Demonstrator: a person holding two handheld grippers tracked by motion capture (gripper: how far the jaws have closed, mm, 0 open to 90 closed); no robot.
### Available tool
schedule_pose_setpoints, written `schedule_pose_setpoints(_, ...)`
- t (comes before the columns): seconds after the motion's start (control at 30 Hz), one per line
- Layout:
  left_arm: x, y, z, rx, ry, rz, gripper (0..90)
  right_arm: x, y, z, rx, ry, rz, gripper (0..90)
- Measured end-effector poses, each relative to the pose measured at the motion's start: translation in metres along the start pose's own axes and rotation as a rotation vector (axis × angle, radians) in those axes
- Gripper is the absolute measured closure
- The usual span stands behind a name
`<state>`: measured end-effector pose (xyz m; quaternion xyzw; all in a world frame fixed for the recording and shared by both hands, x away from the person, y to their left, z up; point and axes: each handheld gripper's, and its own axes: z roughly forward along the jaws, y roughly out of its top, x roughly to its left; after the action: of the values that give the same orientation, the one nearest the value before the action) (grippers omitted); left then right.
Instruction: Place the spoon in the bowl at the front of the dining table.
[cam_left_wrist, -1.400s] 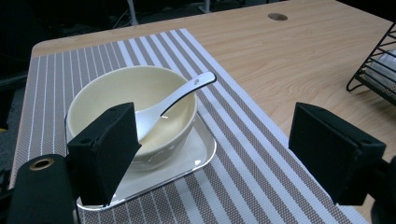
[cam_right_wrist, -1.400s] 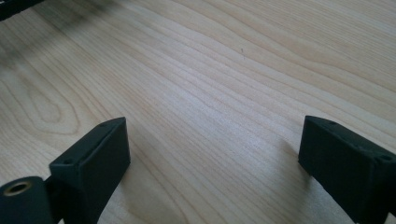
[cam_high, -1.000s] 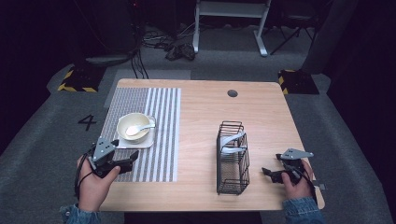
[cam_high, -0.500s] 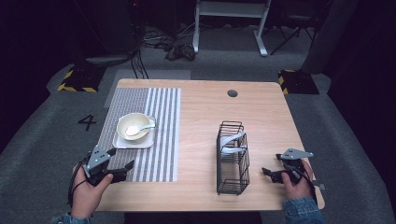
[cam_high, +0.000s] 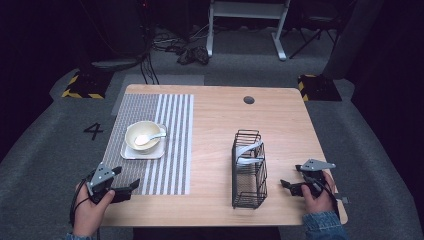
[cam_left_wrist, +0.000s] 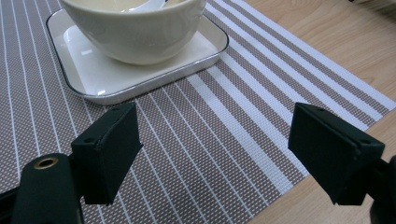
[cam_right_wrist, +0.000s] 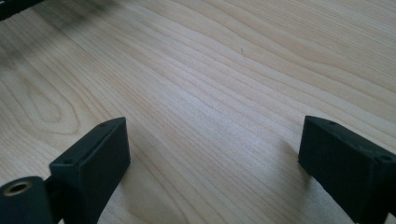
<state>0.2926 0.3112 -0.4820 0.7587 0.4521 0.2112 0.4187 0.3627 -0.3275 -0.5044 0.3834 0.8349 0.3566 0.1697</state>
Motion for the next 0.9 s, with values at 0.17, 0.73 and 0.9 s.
schedule_pose_setpoints(0.17,0.004,-0.009,0.002,0.005,-0.01,-0.008,16.7,0.0,0.0,0.0,0.0,0.0,0.0,8.9)
schedule_pose_setpoints(0.73,0.006,-0.021,0.011,0.164,0.101,-0.024,15.6,0.0,0.0,0.0,0.0,0.0,0.0,8.9)
schedule_pose_setpoints(0.9,0.006,-0.021,0.011,0.164,0.101,-0.024,15.5,0.0,0.0,0.0,0.0,0.0,0.0,8.9)
